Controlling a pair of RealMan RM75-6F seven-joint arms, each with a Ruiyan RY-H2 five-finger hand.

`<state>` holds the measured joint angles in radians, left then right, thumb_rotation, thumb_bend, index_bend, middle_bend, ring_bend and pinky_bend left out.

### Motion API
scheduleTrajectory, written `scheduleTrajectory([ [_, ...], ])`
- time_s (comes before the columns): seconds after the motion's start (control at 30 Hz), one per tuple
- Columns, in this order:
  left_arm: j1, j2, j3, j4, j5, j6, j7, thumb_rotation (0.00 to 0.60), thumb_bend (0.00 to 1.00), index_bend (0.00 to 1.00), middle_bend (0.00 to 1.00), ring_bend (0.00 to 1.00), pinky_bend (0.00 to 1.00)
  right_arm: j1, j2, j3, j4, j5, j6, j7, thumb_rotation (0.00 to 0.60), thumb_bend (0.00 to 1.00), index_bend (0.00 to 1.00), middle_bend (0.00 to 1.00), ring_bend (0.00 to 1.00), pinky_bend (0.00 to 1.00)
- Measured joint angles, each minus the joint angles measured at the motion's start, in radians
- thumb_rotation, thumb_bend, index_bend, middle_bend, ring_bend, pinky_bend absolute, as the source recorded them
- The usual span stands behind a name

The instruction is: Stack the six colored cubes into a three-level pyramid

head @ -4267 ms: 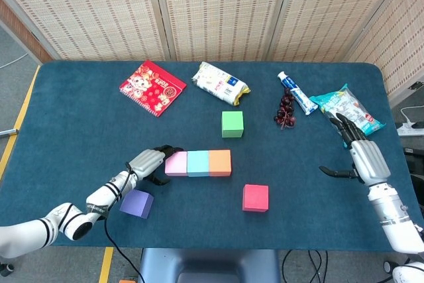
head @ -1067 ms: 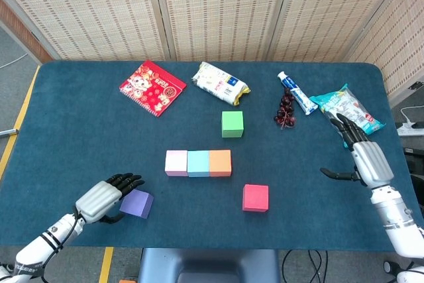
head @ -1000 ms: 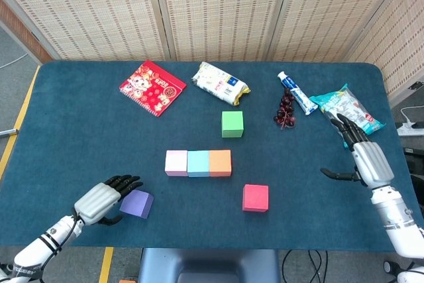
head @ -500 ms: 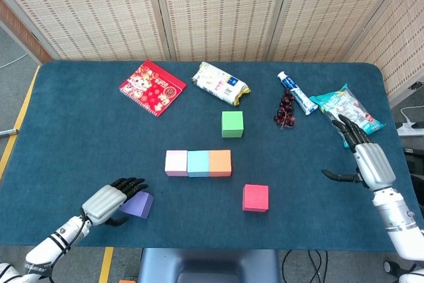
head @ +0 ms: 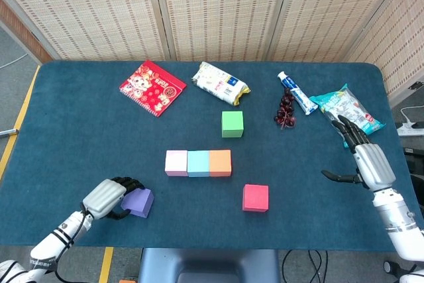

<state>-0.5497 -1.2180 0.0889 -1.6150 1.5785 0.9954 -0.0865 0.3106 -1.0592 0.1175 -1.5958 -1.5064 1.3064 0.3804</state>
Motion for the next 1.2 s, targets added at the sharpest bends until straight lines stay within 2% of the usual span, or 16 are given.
scheduleTrajectory([
  [0.17, -0.02, 0.026, -0.069, -0.026, -0.048, 0.006, -0.085, 0.6, 0.32, 0.39, 0.41, 0.36, 0.47, -0.001, 0.0, 0.0, 0.0, -0.006, 0.007, 0.007, 0.6, 0.24, 0.0, 0.08, 0.06, 0.22],
  [0.43, -0.076, 0.069, -0.207, -0.123, -0.219, -0.009, -0.081, 0.6, 0.32, 0.39, 0.42, 0.36, 0.48, -0.014, 0.008, -0.006, 0.005, -0.012, 0.023, 0.02, 0.6, 0.24, 0.0, 0.08, 0.06, 0.22],
  [0.63, -0.128, 0.043, -0.261, -0.175, -0.379, -0.031, 0.079, 0.6, 0.32, 0.35, 0.41, 0.36, 0.49, -0.02, 0.012, -0.008, 0.014, -0.01, 0.029, 0.032, 0.6, 0.24, 0.0, 0.08, 0.06, 0.22],
  [0.83, -0.204, -0.039, -0.292, -0.206, -0.576, -0.02, 0.323, 0.6, 0.32, 0.31, 0.41, 0.36, 0.49, -0.023, 0.014, -0.01, 0.024, -0.011, 0.028, 0.043, 0.6, 0.24, 0.0, 0.08, 0.06, 0.22],
  [1.07, -0.285, -0.171, -0.314, -0.228, -0.719, 0.118, 0.611, 0.6, 0.32, 0.3, 0.41, 0.36, 0.49, -0.023, 0.015, -0.011, 0.04, -0.01, 0.025, 0.06, 0.6, 0.24, 0.0, 0.08, 0.06, 0.22],
  [1.2, -0.325, -0.229, -0.334, -0.244, -0.801, 0.182, 0.701, 0.6, 0.31, 0.27, 0.4, 0.36, 0.49, -0.022, 0.016, -0.011, 0.047, -0.01, 0.022, 0.069, 0.6, 0.24, 0.0, 0.08, 0.06, 0.22],
])
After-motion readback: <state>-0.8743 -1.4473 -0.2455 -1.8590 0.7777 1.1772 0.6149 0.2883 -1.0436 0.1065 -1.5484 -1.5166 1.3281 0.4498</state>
